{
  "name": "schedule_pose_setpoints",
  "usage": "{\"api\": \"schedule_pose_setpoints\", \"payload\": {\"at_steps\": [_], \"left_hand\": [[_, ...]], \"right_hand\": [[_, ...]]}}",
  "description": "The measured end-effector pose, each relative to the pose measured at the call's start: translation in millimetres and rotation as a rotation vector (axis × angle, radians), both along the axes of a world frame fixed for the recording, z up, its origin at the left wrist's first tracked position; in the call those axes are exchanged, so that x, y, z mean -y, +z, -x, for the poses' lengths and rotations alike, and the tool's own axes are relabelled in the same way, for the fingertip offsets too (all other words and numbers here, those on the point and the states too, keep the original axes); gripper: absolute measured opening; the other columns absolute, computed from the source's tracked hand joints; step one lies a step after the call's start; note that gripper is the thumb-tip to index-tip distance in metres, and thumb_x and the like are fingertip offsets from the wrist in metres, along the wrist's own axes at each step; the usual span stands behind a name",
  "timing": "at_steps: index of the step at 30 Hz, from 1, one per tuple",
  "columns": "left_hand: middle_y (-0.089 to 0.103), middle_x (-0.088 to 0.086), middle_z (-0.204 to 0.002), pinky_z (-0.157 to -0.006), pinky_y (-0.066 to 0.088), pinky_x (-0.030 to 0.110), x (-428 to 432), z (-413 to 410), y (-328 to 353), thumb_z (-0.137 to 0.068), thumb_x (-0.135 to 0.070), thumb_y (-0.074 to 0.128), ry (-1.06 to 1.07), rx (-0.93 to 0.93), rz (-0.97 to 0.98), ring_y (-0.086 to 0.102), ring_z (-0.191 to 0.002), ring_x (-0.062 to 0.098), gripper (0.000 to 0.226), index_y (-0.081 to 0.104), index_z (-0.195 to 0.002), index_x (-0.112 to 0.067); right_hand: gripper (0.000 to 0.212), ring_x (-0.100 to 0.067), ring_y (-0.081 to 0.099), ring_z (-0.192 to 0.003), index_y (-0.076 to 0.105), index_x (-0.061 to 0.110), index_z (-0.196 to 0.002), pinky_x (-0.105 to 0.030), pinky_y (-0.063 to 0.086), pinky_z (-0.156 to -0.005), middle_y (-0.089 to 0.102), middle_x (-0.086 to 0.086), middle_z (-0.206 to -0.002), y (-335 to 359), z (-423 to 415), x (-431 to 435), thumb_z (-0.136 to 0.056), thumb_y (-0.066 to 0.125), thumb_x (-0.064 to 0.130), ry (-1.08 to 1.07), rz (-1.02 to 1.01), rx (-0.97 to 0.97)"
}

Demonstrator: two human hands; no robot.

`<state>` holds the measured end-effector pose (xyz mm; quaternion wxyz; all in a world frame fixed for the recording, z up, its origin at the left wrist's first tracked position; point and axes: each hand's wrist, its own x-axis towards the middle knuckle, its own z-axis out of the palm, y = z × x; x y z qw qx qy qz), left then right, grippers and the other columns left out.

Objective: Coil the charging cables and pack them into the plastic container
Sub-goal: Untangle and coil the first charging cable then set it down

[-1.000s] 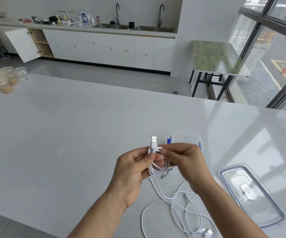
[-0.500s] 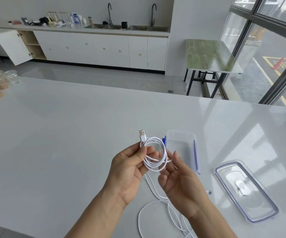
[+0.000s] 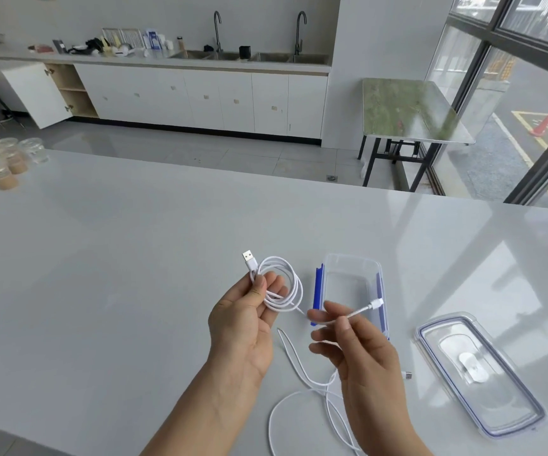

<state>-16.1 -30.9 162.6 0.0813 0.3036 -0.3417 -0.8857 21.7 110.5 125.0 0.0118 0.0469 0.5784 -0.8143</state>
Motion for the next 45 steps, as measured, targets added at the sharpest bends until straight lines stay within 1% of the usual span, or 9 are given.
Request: {"api": "schedule_pose_setpoints", "payload": {"at_steps": [4, 7, 15, 19, 22, 26, 33, 38, 45], "left_hand": [[0.078, 0.015, -0.090, -0.077, 0.063, 0.030, -6.9, -5.3, -0.1, -0.090, 0.005, 0.063, 0.039, 0.008, 0.191, 0.077, -0.079, 0.021, 0.017, 0.072, -0.103, -0.001], [0.078, 0.017, -0.091, -0.080, 0.063, 0.036, -9.6, -9.2, -0.2, -0.090, 0.004, 0.063, 0.001, -0.009, 0.225, 0.076, -0.084, 0.025, 0.018, 0.072, -0.105, 0.000], [0.079, 0.013, -0.097, -0.082, 0.062, 0.037, -6.1, -10.6, 9.3, -0.089, 0.005, 0.064, -0.084, -0.107, 0.300, 0.076, -0.091, 0.019, 0.022, 0.074, -0.107, -0.003], [0.080, 0.007, -0.099, -0.086, 0.060, 0.044, -12.1, -16.5, 9.4, -0.089, 0.007, 0.064, -0.131, -0.161, 0.360, 0.075, -0.097, 0.017, 0.021, 0.075, -0.104, -0.003], [0.080, 0.005, -0.097, -0.087, 0.059, 0.045, -14.1, -17.9, 10.4, -0.089, 0.007, 0.063, -0.152, -0.180, 0.434, 0.075, -0.091, 0.014, 0.023, 0.077, -0.097, -0.010], [0.080, 0.006, -0.093, -0.081, 0.061, 0.037, -18.3, -20.1, 12.3, -0.087, 0.007, 0.064, -0.199, -0.195, 0.427, 0.076, -0.082, 0.014, 0.025, 0.078, -0.092, -0.013], [0.078, 0.017, -0.092, -0.073, 0.062, 0.032, -11.7, -21.7, -0.8, -0.089, 0.006, 0.062, -0.255, -0.133, 0.369, 0.070, -0.080, 0.022, 0.021, 0.077, -0.099, -0.005], [0.076, 0.012, -0.079, -0.087, 0.059, 0.044, -3.8, -16.1, 0.4, -0.090, 0.007, 0.060, -0.197, -0.052, 0.191, 0.070, -0.063, 0.016, 0.021, 0.070, -0.108, 0.005], [0.076, 0.012, -0.076, -0.079, 0.062, 0.039, -6.3, -15.6, -0.3, -0.091, 0.007, 0.058, -0.173, -0.003, 0.081, 0.073, -0.074, 0.026, 0.016, 0.070, -0.101, 0.004]], "right_hand": [[0.016, -0.007, 0.069, -0.097, 0.066, 0.027, -0.112, -0.021, 0.051, -0.080, 0.074, 0.017, -0.091, -1.0, 7.3, -3.6, -0.099, 0.058, 0.025, 0.092, -0.813, -0.475], [0.017, -0.009, 0.067, -0.077, 0.063, 0.034, -0.108, -0.022, 0.049, -0.064, 0.067, 0.013, -0.074, 12.2, 13.5, 0.3, -0.097, 0.050, 0.040, 0.010, -0.850, -0.525], [0.024, -0.019, 0.045, -0.061, 0.057, 0.015, -0.072, -0.032, 0.038, -0.051, 0.048, 0.006, -0.063, 12.8, 17.1, 4.5, -0.094, 0.054, 0.024, 0.045, -1.185, -0.602], [0.030, -0.020, 0.060, -0.055, 0.058, 0.016, -0.066, -0.035, 0.051, -0.055, 0.058, -0.002, -0.055, 21.2, 26.6, 1.7, -0.090, 0.059, 0.033, 0.081, -1.102, -0.292], [0.012, -0.015, 0.070, -0.054, 0.060, 0.027, -0.084, -0.038, 0.057, -0.063, 0.068, 0.003, -0.063, 32.5, 35.7, 0.9, -0.084, 0.066, 0.037, 0.043, -0.950, -0.107], [0.032, -0.016, 0.070, -0.060, 0.054, 0.034, -0.110, -0.036, 0.056, -0.063, 0.069, 0.012, -0.092, 32.6, 50.4, 3.6, -0.083, 0.066, 0.043, 0.063, -0.960, -0.070], [0.024, -0.009, 0.029, -0.045, 0.077, 0.008, -0.093, -0.022, 0.017, -0.046, 0.055, 0.009, -0.052, 31.0, 51.2, 1.7, -0.088, 0.056, -0.002, 0.245, -0.222, 0.193], [0.021, -0.013, 0.055, -0.061, 0.072, 0.003, -0.107, -0.021, 0.043, -0.048, 0.071, -0.010, -0.089, 21.1, 47.9, -2.6, -0.089, 0.062, 0.001, 0.042, 0.290, 0.292], [0.035, -0.019, 0.067, -0.063, 0.053, 0.017, -0.120, -0.022, 0.053, -0.052, 0.076, -0.016, -0.081, 20.1, 46.9, -16.5, -0.093, 0.062, -0.003, -0.259, 0.282, 0.189]]}}
